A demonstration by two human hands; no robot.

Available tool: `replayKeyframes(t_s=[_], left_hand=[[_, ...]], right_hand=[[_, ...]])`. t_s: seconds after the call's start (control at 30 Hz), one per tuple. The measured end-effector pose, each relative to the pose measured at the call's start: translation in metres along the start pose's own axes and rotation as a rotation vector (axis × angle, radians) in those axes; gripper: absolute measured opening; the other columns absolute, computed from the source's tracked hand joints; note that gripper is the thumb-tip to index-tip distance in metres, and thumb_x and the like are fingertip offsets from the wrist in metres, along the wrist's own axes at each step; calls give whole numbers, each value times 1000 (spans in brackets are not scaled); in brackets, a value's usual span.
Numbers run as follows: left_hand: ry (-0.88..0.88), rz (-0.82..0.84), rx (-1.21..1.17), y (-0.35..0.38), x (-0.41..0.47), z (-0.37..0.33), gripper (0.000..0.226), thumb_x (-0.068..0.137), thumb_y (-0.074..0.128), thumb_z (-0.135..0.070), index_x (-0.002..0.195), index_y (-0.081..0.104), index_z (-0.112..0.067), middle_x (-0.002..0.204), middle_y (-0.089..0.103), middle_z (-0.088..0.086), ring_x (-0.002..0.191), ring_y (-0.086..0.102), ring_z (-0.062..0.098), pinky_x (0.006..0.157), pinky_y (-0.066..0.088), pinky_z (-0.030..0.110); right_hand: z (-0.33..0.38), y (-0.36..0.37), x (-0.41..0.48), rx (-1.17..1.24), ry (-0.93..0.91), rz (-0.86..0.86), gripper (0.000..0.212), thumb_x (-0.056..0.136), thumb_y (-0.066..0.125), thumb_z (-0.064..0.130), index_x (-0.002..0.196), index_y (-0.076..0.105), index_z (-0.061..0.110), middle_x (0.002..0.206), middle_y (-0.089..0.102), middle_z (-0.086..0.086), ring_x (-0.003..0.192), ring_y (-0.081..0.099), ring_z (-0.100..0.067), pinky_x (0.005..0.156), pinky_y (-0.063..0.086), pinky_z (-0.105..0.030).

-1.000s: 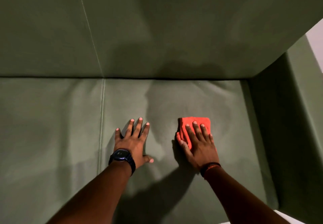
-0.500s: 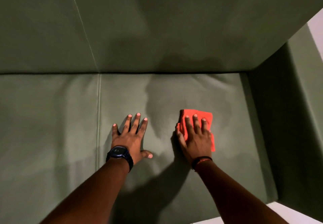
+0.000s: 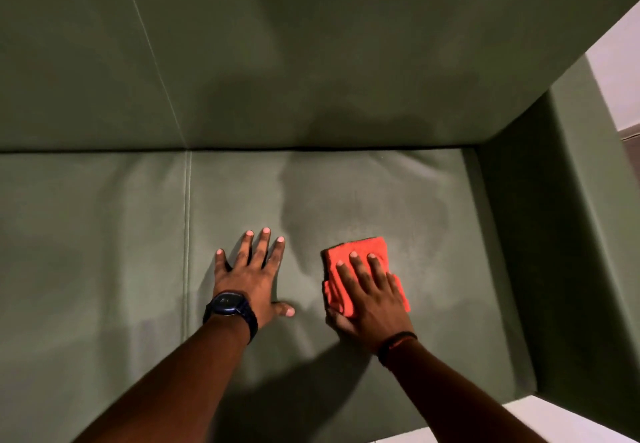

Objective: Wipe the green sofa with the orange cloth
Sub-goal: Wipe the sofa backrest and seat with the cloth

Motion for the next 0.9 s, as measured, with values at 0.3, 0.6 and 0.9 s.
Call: replayKeyframes(t_s=[0.3,0.6,0.9], left_hand=[[-5,6,-15,-1,-5,-2,116,66,54,-74,142,-23,-32,153,-29,-3,141,-24,25,110,-1,62],[-5,10,-25,7,-20,-1,103,76,46,-69,142,-22,-31,153,-29,-3,141,-22,28,109,2,65],[-65,157,-116,-10,-49,2,95,82,54,-51,147,-11,-27,157,-20,-3,143,-17,29,112,8,62]], right_hand=[[10,6,13,76,198,9,76,80,55,54,145,26,27,156,26,-7,143,17,-35,108,32,-55],[-8,3,11,106,295,28,70,89,53,41,146,21,18,157,18,-14,143,10,-39,119,10,-44],[30,-31,-13,523,369,148,48,89,59,33,134,47,24,142,47,-14,128,47,-32,104,41,-39]])
Point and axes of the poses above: each hand's wrist, its own x-axis towards the middle knuckle, its own y-axis out of the palm, z = x × y, the point moved 3 cm from there along x, towards the middle knuckle
